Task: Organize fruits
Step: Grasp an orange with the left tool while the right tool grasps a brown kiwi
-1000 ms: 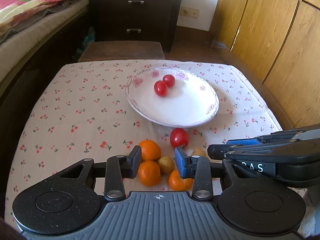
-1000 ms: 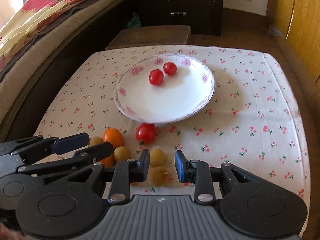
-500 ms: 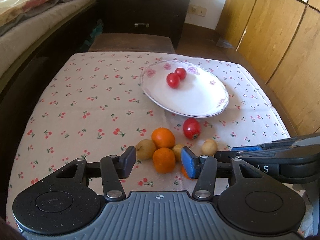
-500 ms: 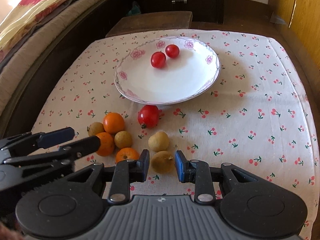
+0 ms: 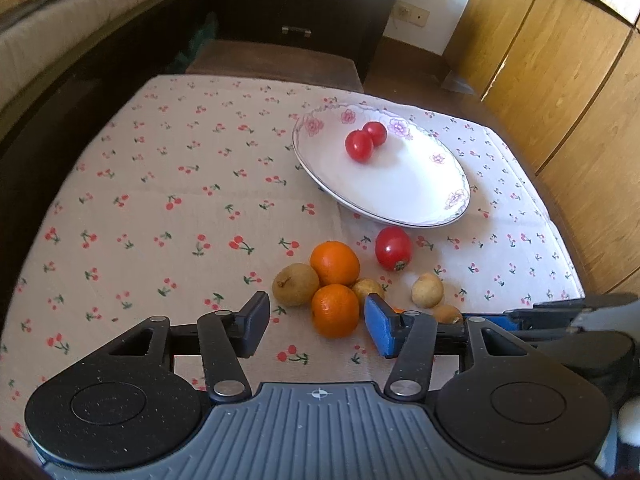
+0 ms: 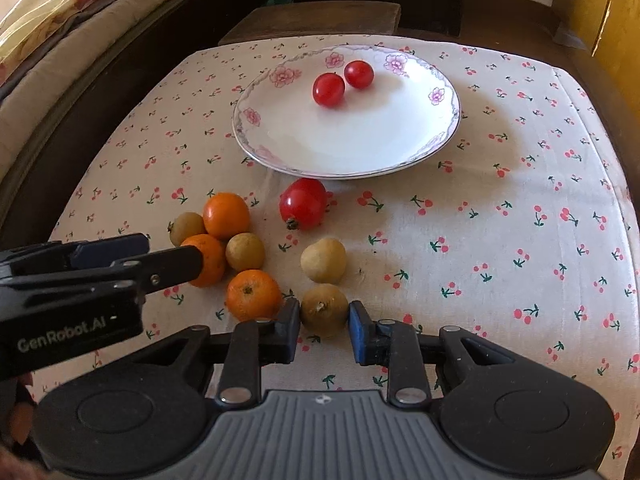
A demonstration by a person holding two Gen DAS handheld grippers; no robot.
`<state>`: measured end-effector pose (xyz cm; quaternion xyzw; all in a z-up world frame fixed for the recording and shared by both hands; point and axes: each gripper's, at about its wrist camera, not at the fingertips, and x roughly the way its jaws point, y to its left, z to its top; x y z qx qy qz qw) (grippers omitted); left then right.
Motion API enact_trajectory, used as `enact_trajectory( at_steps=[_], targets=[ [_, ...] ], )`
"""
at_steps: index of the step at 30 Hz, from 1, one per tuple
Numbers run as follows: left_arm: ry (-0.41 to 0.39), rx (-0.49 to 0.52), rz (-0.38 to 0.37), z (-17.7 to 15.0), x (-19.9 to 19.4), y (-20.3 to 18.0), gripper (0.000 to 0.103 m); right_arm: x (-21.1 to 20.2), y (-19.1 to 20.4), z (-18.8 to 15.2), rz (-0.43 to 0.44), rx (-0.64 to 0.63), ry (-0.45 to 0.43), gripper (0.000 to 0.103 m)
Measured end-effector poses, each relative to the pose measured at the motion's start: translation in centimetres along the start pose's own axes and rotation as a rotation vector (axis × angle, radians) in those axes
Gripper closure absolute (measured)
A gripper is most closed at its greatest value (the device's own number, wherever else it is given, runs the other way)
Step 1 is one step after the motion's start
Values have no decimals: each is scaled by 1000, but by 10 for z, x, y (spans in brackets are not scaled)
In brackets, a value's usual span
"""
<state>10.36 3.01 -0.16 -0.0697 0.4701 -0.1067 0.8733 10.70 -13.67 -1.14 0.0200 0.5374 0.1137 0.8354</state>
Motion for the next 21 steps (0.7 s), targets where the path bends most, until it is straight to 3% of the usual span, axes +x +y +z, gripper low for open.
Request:
enact_trajectory(
  at_steps=[8,10,15,21],
  targets=[
    [25,-33,19,0,15,-6,49,-5,-9,-5,-8,11,-7,75],
    [19,-41,22,1,17,-7,57,-6,-11,-5,-7,15,-9,75],
    [13,-22,41,1,20,-13,66,-9,-11,-6,1,18,-11,75],
    [23,-7,44,-2,22,-16,67,-10,-13,-7,-5,17,-12,75]
  ],
)
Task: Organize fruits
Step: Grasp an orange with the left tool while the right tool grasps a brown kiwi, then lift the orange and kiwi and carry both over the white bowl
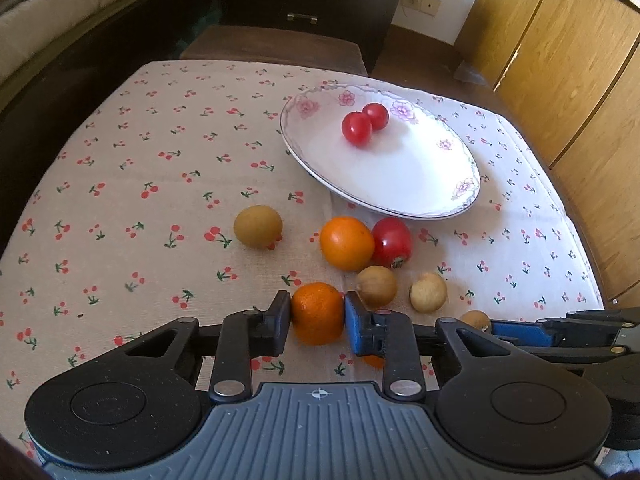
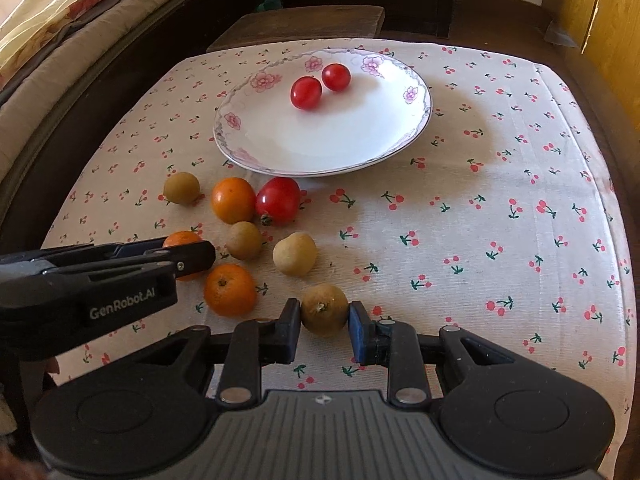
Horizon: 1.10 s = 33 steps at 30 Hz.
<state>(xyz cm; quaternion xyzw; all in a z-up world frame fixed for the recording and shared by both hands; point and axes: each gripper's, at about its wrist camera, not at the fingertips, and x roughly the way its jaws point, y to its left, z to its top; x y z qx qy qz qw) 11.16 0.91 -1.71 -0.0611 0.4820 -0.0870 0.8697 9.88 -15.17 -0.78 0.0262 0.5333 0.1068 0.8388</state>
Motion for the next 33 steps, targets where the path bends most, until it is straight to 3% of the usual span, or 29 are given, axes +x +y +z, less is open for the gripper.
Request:
enact_trajectory(
  at_steps=[23,33],
  targets=[
    [15,54,-28,-27,-23,-4,67,-12,2,-14,14,18,-8,75],
    [22,99,1,-33,-19,-10,66,-7,3,-17,4,7,10,75]
  ],
)
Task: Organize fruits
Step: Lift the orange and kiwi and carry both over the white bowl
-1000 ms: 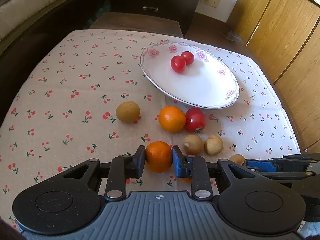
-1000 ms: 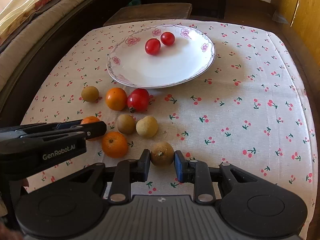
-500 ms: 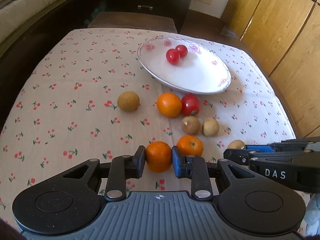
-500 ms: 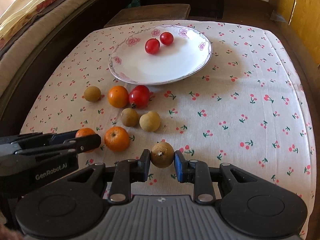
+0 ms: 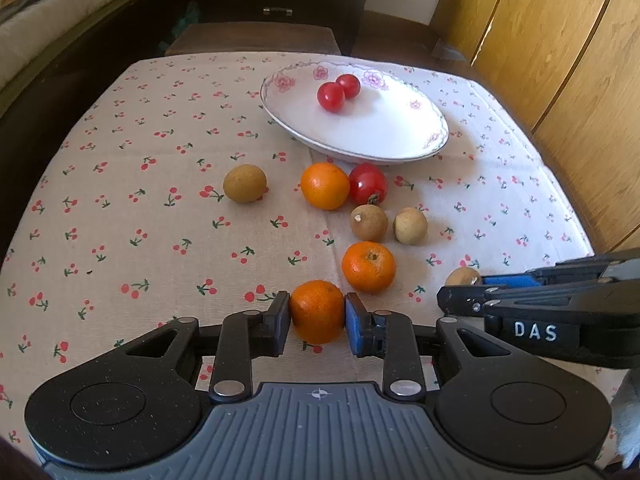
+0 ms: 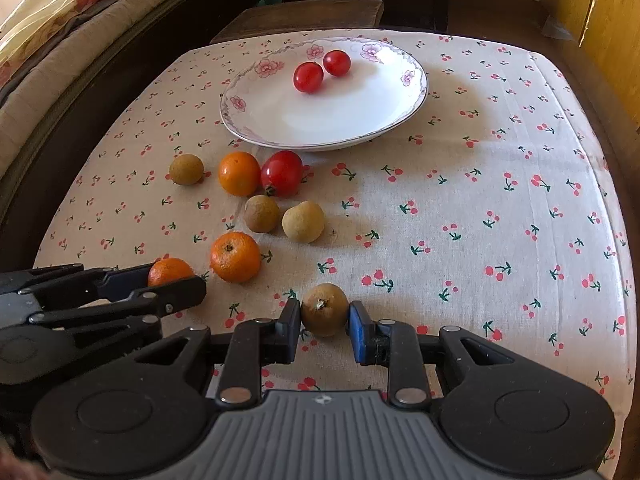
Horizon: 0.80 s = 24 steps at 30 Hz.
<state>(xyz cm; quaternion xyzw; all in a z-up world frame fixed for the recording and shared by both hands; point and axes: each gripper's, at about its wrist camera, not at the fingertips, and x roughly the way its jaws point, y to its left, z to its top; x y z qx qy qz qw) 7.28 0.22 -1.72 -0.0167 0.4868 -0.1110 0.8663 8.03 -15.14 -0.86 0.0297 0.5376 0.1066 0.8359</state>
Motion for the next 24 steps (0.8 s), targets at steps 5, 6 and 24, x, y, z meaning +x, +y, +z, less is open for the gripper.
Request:
enact_trajectory(
  at_steps=[5,6,24],
  targets=[
    [-1,17,13,-1,3,-2,65,2,1,1,0,-3,4,75],
    [-2,19,15,-1,3,-2,65,2,1,1,0,-2,3,75],
    [-12,29,28,-2,-1,-7,67,-7,5,-3,-23,-14,-19,76]
  ],
)
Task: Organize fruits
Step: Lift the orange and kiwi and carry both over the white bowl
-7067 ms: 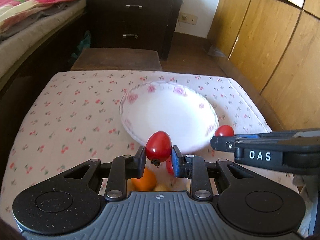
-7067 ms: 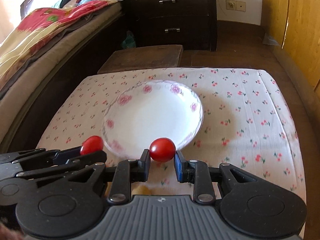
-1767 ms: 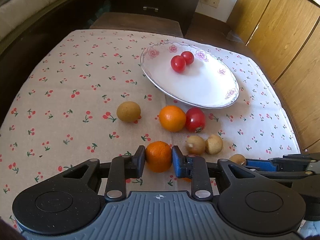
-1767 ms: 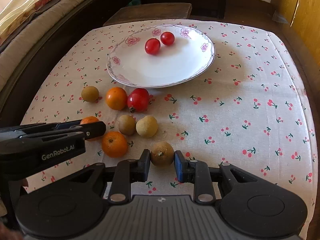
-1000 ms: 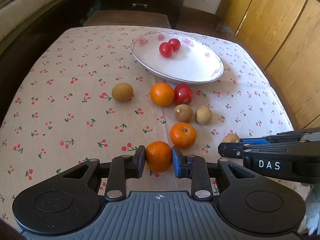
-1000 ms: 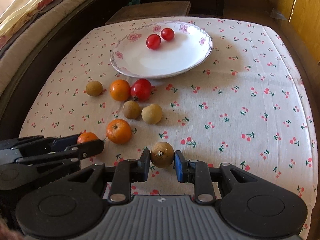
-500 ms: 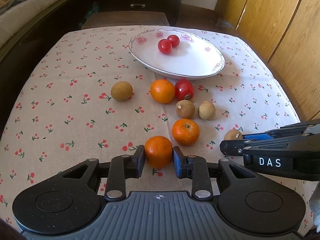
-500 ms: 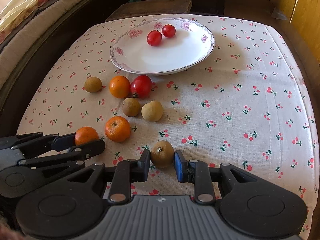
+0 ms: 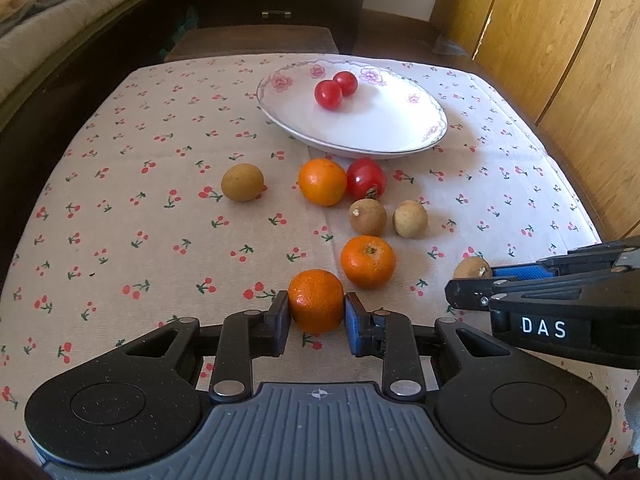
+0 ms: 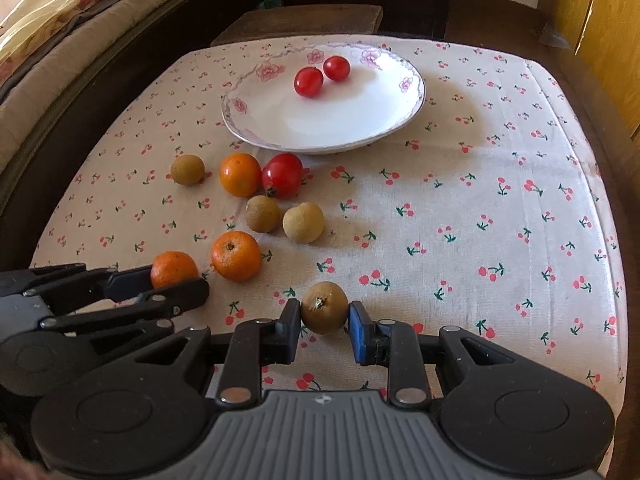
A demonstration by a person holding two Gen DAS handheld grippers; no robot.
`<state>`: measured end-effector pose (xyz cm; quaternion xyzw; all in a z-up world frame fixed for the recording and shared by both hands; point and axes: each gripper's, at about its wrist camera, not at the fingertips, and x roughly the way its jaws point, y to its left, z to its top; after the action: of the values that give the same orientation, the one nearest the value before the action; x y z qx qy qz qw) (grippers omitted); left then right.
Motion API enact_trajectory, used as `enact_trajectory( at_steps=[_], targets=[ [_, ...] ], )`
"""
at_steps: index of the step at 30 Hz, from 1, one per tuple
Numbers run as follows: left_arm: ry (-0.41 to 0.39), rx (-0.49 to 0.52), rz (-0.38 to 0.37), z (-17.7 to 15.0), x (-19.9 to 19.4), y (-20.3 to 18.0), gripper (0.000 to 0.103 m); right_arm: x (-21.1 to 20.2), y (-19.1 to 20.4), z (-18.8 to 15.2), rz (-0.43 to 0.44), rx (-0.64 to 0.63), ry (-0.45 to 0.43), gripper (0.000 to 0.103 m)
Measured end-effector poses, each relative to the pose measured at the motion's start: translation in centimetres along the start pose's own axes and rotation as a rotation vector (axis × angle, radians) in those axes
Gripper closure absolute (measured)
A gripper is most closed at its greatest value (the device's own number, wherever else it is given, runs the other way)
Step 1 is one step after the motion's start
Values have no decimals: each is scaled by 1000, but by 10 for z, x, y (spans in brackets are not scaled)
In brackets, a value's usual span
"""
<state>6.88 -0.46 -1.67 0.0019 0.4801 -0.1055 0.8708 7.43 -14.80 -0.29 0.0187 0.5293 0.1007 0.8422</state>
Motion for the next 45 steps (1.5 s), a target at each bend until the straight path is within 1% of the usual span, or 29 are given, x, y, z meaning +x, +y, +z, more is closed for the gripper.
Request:
enact_trajectory(
  at_steps=[12,19,24,36,45],
  targets=[
    [-36,25,2,4,-9,-10,67,-9,5,3,10,6,-33,75],
    [-62,34,19,12,-13,-16,68,-15,2,10,-5,22,-56,75],
    [-102,77,46,20,-18,-25,69,-19,-4,17,-6,42,-76,75],
    [-113,82,48,30,-19,-26,69,-21,-4,24,-18,53,-97,75],
    [-122,81,50,41,-16,-23,69,-19,-5,34,-18,55,-104,75]
  ],
)
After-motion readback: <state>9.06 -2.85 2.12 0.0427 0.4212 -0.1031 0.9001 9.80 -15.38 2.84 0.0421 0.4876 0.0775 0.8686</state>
